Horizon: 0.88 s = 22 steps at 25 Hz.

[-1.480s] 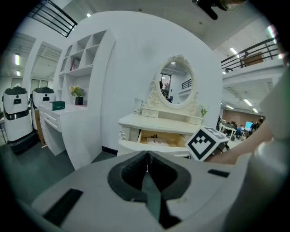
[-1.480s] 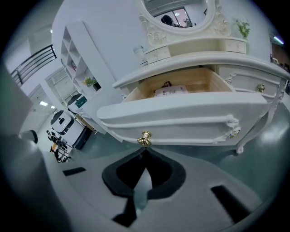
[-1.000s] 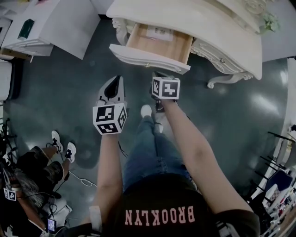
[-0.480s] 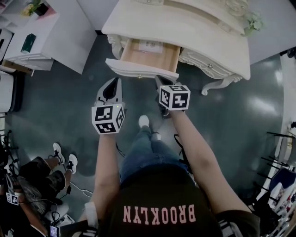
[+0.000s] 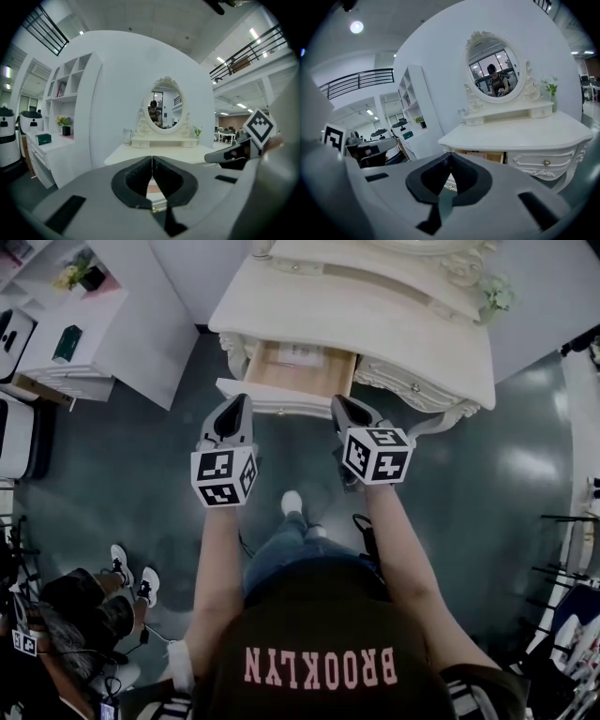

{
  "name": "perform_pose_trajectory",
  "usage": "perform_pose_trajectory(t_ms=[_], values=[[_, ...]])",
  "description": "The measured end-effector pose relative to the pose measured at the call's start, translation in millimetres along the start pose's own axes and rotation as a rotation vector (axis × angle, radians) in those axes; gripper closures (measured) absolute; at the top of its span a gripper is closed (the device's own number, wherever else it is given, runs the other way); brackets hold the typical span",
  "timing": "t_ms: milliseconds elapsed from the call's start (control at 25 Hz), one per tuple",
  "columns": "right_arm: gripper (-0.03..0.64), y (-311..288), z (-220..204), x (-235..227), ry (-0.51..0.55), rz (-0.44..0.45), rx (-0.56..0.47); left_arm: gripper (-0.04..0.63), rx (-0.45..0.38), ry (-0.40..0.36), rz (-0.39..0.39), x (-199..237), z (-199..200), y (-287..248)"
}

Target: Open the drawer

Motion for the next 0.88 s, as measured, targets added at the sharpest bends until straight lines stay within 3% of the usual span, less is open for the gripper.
perform_pose_trajectory(t_ms=[200,480,680,880], values=[[0.620,22.4,13.9,0.5,0.068,-0.001,-0.045,0.591,-0.047,-0.028,-0.014,-5.9,21.7,2.1],[0.620,60.3,48.0,-8.1,0.170,-0.053,-0.192,0.591,-0.139,-0.047,-0.015,-13.9,54.5,6.4],[0.620,95.3,77.2,-7.0,0.266,-0.060,-0.306,0.591,-0.183,-0.115,-0.036,-29.7,80.0,7.3],[0.620,120.8,95.1,-4.6,0.374,-0.123,-0.372,0.591,-0.218,-0.162,-0.054,-41.7,99.3,7.9]])
Point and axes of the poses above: the fingertips, and each gripper's own axes: y backward along the fingers, x to its left, z out of its top, the point moved 10 cm from there along y, backward along the fingers, and after that the axes turned 6 degrees about x, right-handed, at the moved point
